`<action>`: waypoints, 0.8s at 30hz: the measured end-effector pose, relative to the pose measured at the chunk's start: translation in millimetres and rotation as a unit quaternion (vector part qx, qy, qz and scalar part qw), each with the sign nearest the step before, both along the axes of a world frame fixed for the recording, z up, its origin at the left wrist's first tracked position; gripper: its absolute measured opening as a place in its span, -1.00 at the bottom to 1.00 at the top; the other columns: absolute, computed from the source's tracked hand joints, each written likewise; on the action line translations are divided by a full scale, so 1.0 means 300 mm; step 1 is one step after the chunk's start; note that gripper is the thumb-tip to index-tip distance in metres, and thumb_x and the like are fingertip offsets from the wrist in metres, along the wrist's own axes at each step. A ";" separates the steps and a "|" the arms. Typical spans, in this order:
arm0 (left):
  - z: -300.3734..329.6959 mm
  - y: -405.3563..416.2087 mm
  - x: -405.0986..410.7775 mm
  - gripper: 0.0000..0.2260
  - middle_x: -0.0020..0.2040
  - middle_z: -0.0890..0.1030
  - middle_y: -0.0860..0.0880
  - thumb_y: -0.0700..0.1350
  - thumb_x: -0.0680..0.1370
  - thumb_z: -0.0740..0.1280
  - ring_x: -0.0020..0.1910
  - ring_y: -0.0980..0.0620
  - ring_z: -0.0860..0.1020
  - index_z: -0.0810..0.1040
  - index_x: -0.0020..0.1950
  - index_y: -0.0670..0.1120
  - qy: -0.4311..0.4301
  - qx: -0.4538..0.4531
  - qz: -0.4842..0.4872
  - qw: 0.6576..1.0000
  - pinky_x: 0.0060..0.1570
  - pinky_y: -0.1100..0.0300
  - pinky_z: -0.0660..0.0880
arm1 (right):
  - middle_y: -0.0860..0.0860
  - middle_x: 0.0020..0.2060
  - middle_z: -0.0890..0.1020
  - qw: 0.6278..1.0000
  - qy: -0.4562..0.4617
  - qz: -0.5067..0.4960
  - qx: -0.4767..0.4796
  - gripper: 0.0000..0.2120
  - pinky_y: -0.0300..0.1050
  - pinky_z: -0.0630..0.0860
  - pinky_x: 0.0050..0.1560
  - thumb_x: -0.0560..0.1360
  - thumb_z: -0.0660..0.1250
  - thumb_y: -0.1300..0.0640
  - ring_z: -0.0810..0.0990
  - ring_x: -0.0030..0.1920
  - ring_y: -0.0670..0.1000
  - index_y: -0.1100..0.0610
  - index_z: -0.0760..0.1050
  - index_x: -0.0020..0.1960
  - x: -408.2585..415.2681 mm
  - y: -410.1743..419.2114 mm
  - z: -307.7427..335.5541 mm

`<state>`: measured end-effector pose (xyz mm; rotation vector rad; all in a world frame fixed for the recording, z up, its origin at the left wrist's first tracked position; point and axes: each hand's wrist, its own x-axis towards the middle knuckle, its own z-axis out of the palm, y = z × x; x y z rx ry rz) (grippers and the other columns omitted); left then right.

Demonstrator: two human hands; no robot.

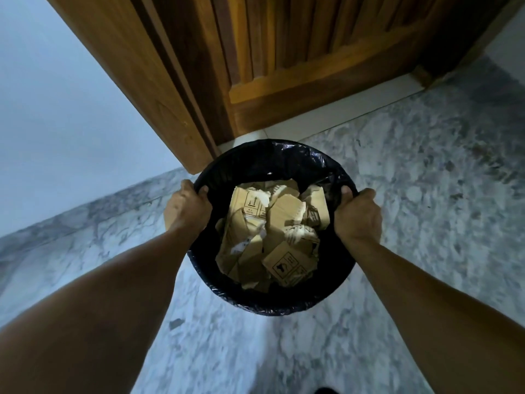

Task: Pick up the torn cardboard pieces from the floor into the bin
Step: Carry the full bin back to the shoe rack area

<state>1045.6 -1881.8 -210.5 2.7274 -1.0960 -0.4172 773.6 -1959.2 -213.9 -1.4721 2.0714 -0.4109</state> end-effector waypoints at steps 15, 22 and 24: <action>-0.007 -0.009 0.012 -0.57 0.07 0.58 -0.32 0.15 0.59 0.14 0.06 -0.31 0.54 0.47 0.12 -0.22 0.021 0.004 0.048 0.999 -0.09 0.02 0.40 | 0.30 -0.02 0.61 0.998 0.033 0.021 -0.038 -0.52 -0.04 0.30 -0.25 0.63 0.07 -0.15 0.61 -0.04 0.32 0.30 0.34 0.14 -0.002 0.006 0.013; 0.037 0.004 -0.012 -0.39 0.20 0.52 -0.33 0.25 0.61 -0.02 0.18 -0.32 0.48 0.45 0.24 -0.24 0.066 0.025 0.047 0.996 -0.02 -0.01 0.36 | 0.23 0.15 0.56 0.996 -0.008 -0.002 0.088 -0.50 0.00 0.39 -0.06 0.57 0.18 -0.14 0.56 0.11 0.27 0.25 0.30 0.28 -0.029 0.025 0.050; 0.072 0.016 -0.024 -0.38 0.23 0.50 -0.34 0.26 0.60 -0.02 0.21 -0.32 0.46 0.43 0.27 -0.25 0.092 0.026 0.046 0.994 0.06 -0.04 0.38 | 0.23 0.21 0.52 0.986 0.002 -0.007 0.167 -0.48 0.00 0.47 0.02 0.51 0.28 0.02 0.55 0.16 0.26 0.26 0.25 0.36 -0.050 0.048 0.086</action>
